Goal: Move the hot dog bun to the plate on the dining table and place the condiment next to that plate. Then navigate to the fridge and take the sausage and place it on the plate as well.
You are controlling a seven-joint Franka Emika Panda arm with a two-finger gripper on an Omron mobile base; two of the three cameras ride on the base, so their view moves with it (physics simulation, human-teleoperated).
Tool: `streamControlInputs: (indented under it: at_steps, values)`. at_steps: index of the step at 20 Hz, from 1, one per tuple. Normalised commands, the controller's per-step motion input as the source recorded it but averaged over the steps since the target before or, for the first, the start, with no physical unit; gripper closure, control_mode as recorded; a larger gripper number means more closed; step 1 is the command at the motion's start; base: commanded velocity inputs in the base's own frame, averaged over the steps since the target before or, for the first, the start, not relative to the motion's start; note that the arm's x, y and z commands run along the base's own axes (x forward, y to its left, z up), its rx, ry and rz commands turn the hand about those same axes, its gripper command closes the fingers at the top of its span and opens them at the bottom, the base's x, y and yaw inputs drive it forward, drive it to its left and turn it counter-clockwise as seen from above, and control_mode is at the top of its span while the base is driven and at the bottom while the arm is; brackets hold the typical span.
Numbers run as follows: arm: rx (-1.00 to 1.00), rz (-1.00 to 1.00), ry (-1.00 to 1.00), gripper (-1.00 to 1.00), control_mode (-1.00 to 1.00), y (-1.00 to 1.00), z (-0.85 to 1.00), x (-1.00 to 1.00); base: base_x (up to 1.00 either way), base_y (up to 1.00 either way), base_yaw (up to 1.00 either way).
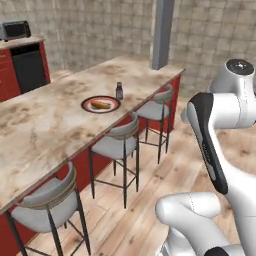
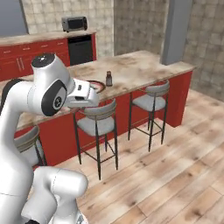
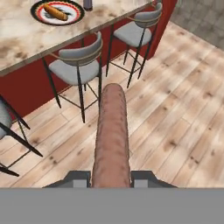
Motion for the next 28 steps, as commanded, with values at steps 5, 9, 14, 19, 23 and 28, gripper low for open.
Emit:
streamControlInputs:
  at_steps: [5,9,14,19,23,28]
  values:
    - [0.00,0.00,0.00,1.00,1.00,0.00,0.00,0.00,0.97,-0.46,0.61]
    - [0.00,0.00,0.00,1.00,1.00,0.00,0.00,0.00,0.94,-0.48,0.61]
    - [0.00,0.00,0.00,1.00,1.00,0.00,0.00,0.00,0.82,-0.53,0.62]
    - [0.00,0.00,0.00,1.00,1.00,0.00,0.00,0.00,0.59,-0.58,0.61]
    - [0.00,0.00,0.00,1.00,1.00,0.00,0.00,0.00,0.50,-0.55,0.52]
    - [0.00,0.00,0.00,1.00,1.00,0.00,0.00,0.00,0.58,-0.44,0.17]
